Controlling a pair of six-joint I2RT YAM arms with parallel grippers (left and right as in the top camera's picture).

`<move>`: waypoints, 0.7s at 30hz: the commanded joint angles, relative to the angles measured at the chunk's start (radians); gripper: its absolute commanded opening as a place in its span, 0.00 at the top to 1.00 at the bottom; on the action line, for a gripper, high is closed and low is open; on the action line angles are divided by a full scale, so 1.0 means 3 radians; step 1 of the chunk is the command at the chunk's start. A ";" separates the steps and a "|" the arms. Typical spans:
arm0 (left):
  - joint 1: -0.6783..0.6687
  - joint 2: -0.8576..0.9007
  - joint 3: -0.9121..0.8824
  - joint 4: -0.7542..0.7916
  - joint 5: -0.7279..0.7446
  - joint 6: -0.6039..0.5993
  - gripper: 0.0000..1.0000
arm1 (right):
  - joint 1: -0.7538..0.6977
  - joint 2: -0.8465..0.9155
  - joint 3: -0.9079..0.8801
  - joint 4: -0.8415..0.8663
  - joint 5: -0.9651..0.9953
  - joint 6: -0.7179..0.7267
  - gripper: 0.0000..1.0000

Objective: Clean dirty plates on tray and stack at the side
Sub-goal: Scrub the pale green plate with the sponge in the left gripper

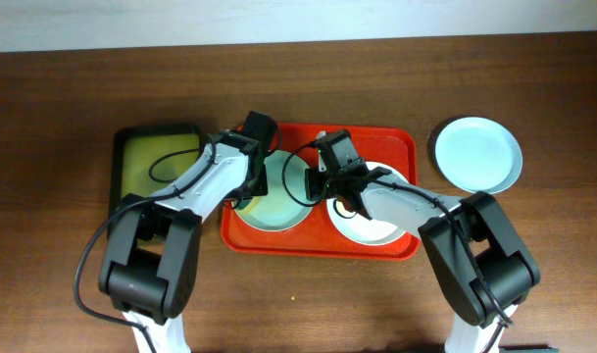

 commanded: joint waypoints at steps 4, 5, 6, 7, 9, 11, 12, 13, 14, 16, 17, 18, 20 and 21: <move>0.0036 -0.0412 -0.0061 -0.0099 0.0183 -0.0172 1.00 | -0.0028 0.0057 -0.0014 -0.0032 0.0155 -0.0019 0.96; 0.0036 -0.0412 -0.0076 -0.0094 0.0533 -0.0172 1.00 | -0.0028 0.0057 -0.0014 -0.0028 0.0155 -0.0019 0.96; 0.0034 -0.0412 -0.0080 -0.0093 0.0828 -0.0170 1.00 | -0.0028 0.0057 -0.0014 -0.0028 0.0155 -0.0018 0.96; 0.0033 -0.0411 -0.0080 -0.0093 0.1038 -0.0172 1.00 | -0.0028 0.0057 -0.0014 -0.0028 0.0155 -0.0018 0.96; 0.0001 -0.0397 -0.0081 -0.0092 0.1211 -0.0172 1.00 | -0.0028 0.0057 -0.0014 -0.0028 0.0155 -0.0018 0.96; -0.0108 -0.0343 -0.0081 -0.0080 0.1218 -0.0172 1.00 | -0.0028 0.0057 -0.0014 -0.0028 0.0155 -0.0018 0.96; -0.0159 -0.0305 -0.0081 -0.0069 0.1219 -0.0172 1.00 | -0.0028 0.0057 -0.0014 -0.0028 0.0155 -0.0018 0.96; -0.0195 -0.0272 -0.0083 -0.0052 0.1216 -0.0172 1.00 | -0.0028 0.0057 -0.0014 -0.0029 0.0155 -0.0018 0.96; -0.0233 -0.0229 -0.0086 -0.0027 0.1213 -0.0172 1.00 | -0.0028 0.0057 -0.0014 -0.0029 0.0154 -0.0018 0.96; -0.0247 -0.0156 -0.0090 -0.0017 0.1133 -0.0173 1.00 | -0.0028 0.0057 -0.0014 -0.0036 0.0155 -0.0018 0.96; -0.0245 -0.0125 -0.0090 -0.0019 0.1080 -0.0173 1.00 | -0.0028 0.0057 -0.0014 -0.0039 0.0155 -0.0019 0.96; -0.0245 -0.0084 -0.0097 -0.0018 0.1006 -0.0173 1.00 | -0.0028 0.0057 -0.0014 -0.0039 0.0155 -0.0019 0.96; -0.0247 -0.0027 -0.0127 -0.0019 0.0741 -0.0173 1.00 | -0.0028 0.0057 -0.0014 -0.0041 0.0155 -0.0019 0.96; -0.0245 -0.0011 -0.0144 -0.0020 0.0594 -0.0173 1.00 | -0.0028 0.0057 -0.0014 -0.0039 0.0155 -0.0019 0.96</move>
